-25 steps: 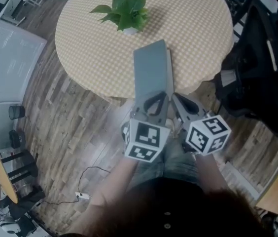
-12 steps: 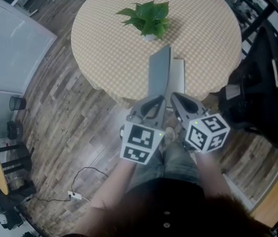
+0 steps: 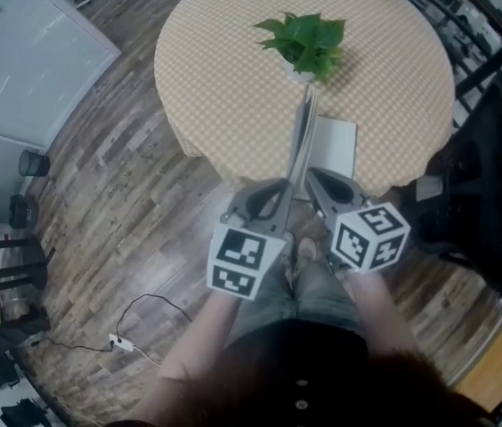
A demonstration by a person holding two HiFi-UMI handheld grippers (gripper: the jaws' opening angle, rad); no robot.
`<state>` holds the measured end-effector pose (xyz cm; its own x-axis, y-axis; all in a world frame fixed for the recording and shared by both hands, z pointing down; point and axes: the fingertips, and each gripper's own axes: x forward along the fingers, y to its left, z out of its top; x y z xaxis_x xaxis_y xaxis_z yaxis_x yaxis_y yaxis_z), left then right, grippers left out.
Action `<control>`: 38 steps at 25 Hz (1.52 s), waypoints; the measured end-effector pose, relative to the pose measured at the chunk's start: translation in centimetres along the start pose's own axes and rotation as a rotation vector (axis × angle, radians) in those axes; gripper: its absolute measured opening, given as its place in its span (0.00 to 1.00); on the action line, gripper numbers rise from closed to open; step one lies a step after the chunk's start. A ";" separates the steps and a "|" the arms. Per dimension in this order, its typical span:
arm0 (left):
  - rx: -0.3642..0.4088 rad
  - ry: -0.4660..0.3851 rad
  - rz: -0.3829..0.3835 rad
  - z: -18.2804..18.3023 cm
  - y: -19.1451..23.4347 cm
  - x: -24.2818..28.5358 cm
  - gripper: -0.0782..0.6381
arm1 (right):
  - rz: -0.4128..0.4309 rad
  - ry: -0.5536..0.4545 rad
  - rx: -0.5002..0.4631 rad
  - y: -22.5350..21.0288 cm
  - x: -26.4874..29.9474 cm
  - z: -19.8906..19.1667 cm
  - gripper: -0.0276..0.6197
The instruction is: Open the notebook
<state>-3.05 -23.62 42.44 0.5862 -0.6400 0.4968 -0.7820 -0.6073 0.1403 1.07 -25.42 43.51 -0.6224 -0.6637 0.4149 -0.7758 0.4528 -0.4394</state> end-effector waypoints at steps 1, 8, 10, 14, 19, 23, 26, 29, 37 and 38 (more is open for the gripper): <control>-0.015 -0.002 0.010 -0.2 0.6 -0.3 0.14 | 0.005 0.007 -0.004 0.3 0.4 0.0 0.06; -0.093 -0.007 0.076 -1.5 4.4 -1.6 0.14 | 0.053 0.064 -0.038 2.0 3.5 -0.4 0.06; -0.120 -0.009 0.102 -2.1 5.3 -1.8 0.14 | 0.067 0.084 -0.039 2.5 4.4 -0.9 0.06; -0.179 -0.009 0.146 -3.4 7.1 -2.1 0.14 | 0.081 0.117 -0.034 3.0 6.0 -2.0 0.06; -0.244 -0.007 0.185 -5.2 9.2 -2.0 0.15 | 0.089 0.154 -0.035 3.3 7.6 -3.4 0.06; -0.305 0.003 0.210 -6.9 10.6 -1.9 0.14 | 0.091 0.177 -0.037 3.5 8.8 -4.2 0.06; -0.331 0.015 0.232 -8.0 11.6 -1.5 0.14 | 0.098 0.190 -0.048 3.8 9.8 -4.5 0.06; -0.355 0.021 0.250 -8.9 12.1 -1.3 0.14 | 0.106 0.204 -0.052 4.1 10.7 -5.1 0.06; -0.387 0.060 0.288 -11.4 13.4 -0.4 0.15 | 0.116 0.246 -0.054 4.0 12.2 -6.7 0.06; -0.398 0.062 0.287 -11.6 13.5 -0.3 0.15 | 0.119 0.253 -0.052 4.0 12.2 -6.8 0.06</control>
<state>-16.28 -26.16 54.10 0.3313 -0.7187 0.6113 -0.9373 -0.1763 0.3008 -10.38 -27.64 52.28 -0.7104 -0.4377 0.5512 -0.6960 0.5531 -0.4579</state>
